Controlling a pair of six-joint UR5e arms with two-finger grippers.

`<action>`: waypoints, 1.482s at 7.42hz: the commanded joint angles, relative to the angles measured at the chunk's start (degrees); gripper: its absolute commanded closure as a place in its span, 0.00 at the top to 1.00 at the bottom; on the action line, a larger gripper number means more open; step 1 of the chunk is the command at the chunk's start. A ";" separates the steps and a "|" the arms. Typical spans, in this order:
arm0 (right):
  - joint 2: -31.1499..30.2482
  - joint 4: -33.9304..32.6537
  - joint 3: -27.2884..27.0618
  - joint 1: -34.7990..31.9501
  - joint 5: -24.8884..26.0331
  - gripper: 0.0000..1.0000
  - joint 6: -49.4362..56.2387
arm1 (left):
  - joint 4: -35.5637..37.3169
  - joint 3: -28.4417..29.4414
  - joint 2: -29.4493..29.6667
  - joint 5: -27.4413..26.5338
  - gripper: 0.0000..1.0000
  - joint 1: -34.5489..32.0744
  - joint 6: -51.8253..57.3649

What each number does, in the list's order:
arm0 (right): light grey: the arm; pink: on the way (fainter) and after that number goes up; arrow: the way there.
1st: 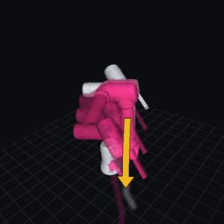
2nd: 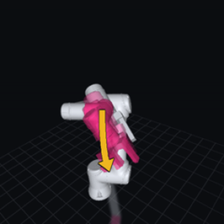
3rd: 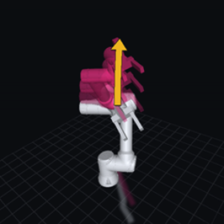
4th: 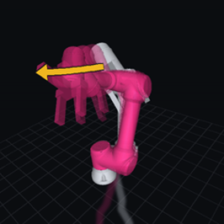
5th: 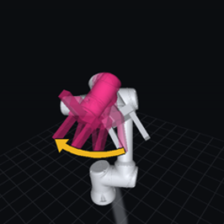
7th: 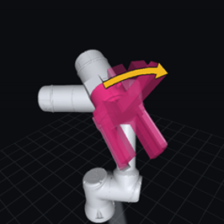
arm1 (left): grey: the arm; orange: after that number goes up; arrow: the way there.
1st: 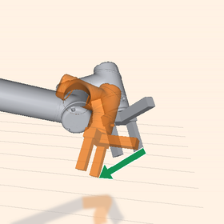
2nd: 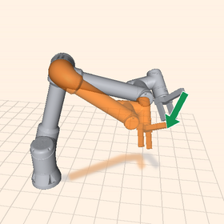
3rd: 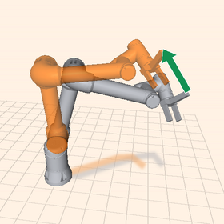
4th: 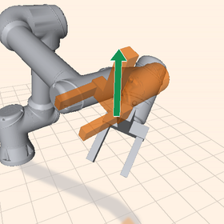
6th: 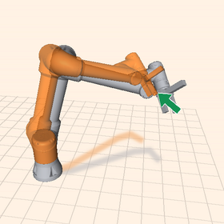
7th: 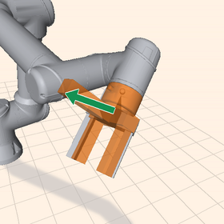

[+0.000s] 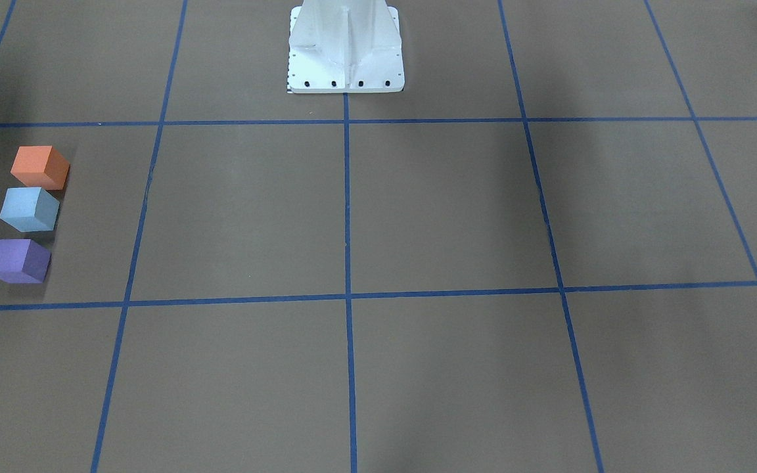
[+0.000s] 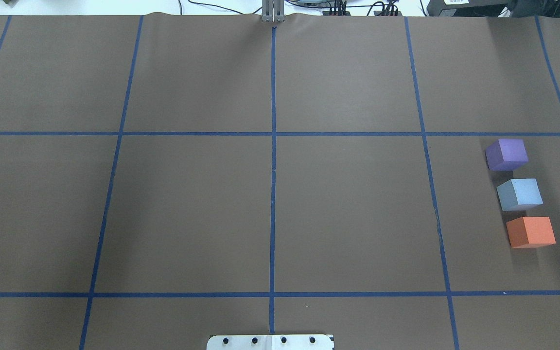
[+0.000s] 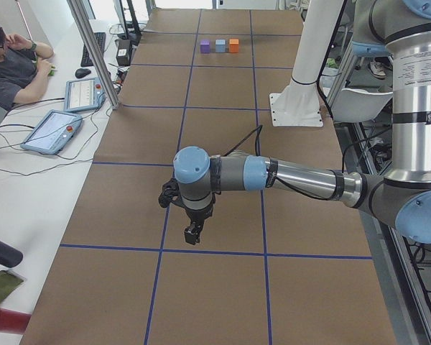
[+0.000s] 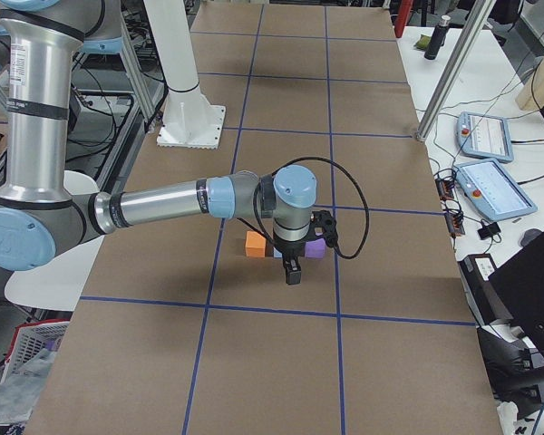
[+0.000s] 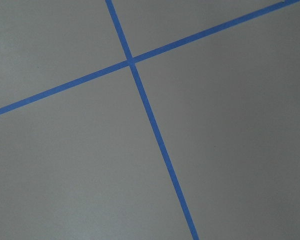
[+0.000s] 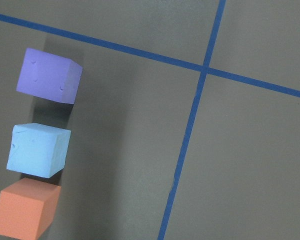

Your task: Place blue block between orange and purple blocks

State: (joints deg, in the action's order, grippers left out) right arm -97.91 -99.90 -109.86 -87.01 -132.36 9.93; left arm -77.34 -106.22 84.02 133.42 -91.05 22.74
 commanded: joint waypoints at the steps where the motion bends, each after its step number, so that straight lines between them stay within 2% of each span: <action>1: 0.00 -0.03 0.00 0.00 0.00 1.00 0.00 | 0.00 -0.04 -0.17 0.00 1.00 0.00 -0.07; 11: 0.09 -0.03 0.08 0.09 0.00 1.00 -1.67 | 0.00 0.05 0.00 0.00 1.00 0.00 -0.07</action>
State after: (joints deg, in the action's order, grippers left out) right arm -97.82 -99.93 -109.78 -86.92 -132.36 8.40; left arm -77.34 -106.18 84.02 133.42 -91.06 22.68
